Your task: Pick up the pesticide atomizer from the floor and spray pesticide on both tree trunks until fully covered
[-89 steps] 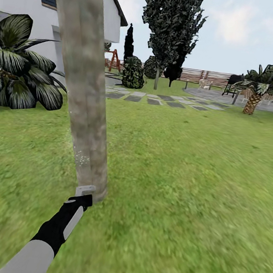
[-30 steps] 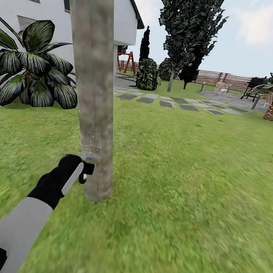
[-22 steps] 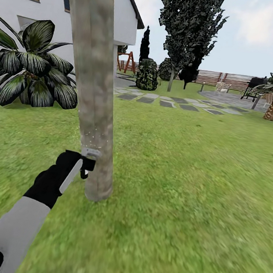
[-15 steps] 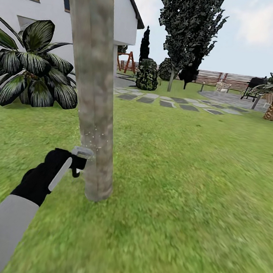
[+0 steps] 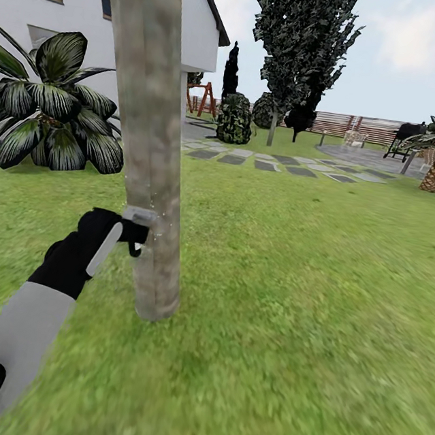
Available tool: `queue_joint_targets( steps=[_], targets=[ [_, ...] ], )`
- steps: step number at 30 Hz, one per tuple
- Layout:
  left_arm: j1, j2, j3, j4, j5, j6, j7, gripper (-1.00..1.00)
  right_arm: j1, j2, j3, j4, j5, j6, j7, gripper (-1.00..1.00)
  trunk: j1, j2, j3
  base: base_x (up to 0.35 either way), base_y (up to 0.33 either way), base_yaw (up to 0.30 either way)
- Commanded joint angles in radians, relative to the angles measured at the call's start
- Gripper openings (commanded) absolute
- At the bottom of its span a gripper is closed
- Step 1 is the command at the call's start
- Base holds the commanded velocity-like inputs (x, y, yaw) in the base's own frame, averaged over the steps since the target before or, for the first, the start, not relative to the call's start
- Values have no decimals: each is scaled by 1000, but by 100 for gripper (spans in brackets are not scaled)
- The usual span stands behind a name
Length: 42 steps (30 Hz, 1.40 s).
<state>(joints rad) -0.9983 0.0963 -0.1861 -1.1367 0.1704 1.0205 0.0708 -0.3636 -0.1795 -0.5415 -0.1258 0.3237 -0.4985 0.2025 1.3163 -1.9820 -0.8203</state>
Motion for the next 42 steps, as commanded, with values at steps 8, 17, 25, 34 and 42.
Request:
queue_joint_targets(
  steps=[8, 17, 25, 34, 42],
  targets=[
    [-3, 74, 1, -1, 20, 2, -8, -100, 0, 0, 0, 0, 0, 0, 0, 100, 0, 0, 0, 0, 0, 0],
    [-90, 56, -4, 0, 65, 8, -21, -100, 0, 0, 0, 0, 0, 0, 0, 100, 0, 0, 0, 0, 0, 0],
    [-77, 105, -6, 0, 59, 8, -21, -100, 0, 0, 0, 0, 0, 0, 0, 100, 0, 0, 0, 1, 0, 0],
    [-70, 106, -13, 11, 55, 6, -20, -100, 0, 0, 0, 0, 0, 0, 0, 100, 0, 0, 0, 232, 114, 0],
    [22, 105, -13, 0, 53, -3, -20, -100, 0, 0, 0, 0, 0, 0, 0, 100, 0, 0, 0, 11, 129, 0]
  ],
)
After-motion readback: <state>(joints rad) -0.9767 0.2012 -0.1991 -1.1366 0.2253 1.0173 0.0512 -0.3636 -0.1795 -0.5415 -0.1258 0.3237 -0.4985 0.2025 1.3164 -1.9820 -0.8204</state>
